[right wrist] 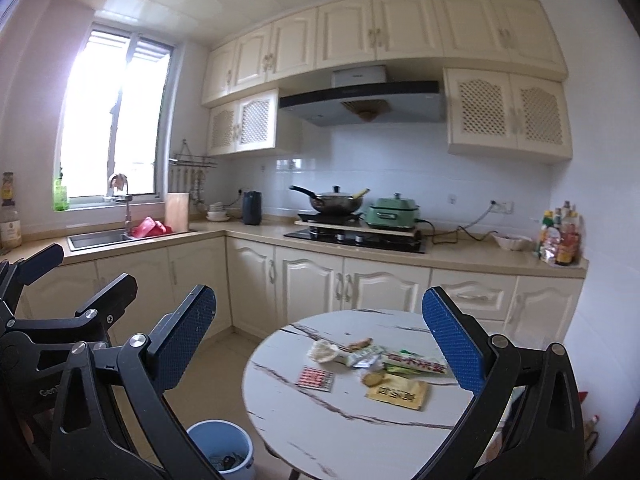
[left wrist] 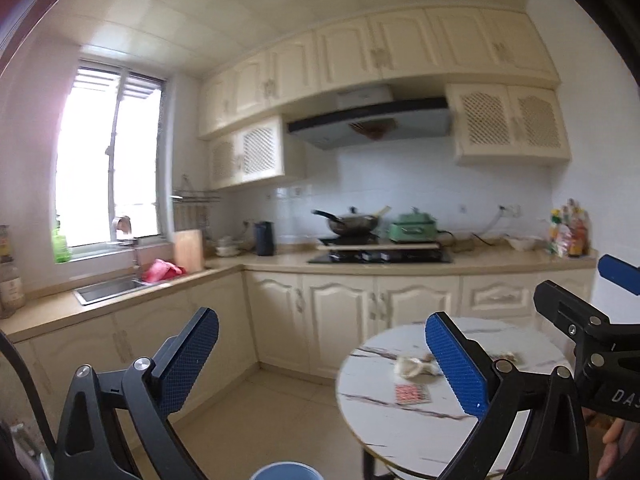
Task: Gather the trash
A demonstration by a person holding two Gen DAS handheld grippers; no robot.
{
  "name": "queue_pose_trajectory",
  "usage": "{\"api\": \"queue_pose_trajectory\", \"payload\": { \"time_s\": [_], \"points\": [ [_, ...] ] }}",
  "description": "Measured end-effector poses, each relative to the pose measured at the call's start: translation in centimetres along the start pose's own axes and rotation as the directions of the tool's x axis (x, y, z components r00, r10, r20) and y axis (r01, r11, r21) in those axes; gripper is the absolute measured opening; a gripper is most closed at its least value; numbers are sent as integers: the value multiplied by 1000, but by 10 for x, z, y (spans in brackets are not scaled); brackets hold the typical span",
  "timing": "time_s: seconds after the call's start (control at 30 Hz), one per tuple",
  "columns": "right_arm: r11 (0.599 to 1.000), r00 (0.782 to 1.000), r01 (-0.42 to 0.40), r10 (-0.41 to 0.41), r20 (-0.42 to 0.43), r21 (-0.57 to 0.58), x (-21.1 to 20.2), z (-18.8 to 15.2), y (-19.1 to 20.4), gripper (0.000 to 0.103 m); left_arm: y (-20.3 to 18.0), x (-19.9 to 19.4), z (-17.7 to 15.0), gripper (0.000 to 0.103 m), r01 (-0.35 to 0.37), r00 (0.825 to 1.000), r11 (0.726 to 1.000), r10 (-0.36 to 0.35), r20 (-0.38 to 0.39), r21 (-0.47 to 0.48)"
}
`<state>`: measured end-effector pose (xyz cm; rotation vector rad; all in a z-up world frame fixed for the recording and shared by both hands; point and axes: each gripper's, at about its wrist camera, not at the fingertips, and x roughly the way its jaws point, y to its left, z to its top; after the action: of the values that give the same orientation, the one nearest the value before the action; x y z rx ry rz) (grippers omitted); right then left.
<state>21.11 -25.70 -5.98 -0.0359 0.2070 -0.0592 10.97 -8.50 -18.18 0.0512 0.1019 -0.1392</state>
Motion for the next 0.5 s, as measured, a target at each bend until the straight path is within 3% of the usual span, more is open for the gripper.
{"api": "queue_pose_trajectory", "payload": {
  "time_s": [0.17,0.27,0.4,0.5],
  "points": [
    [996,997,70,-68,-45,55,16,-15,-50,103,-11,36,12,102,39,998,999,-38,-47,13],
    [989,989,124,-117,-88,86,29,-27,-84,103,-19,72,17,102,92,989,996,-89,-121,17],
    [974,971,191,-170,-166,123,53,-47,-124,103,-28,130,16,102,139,962,990,-132,-239,12],
    [964,950,228,-190,-246,135,81,-69,-150,103,-38,175,9,102,159,933,987,-143,-331,22]
  ]
}}
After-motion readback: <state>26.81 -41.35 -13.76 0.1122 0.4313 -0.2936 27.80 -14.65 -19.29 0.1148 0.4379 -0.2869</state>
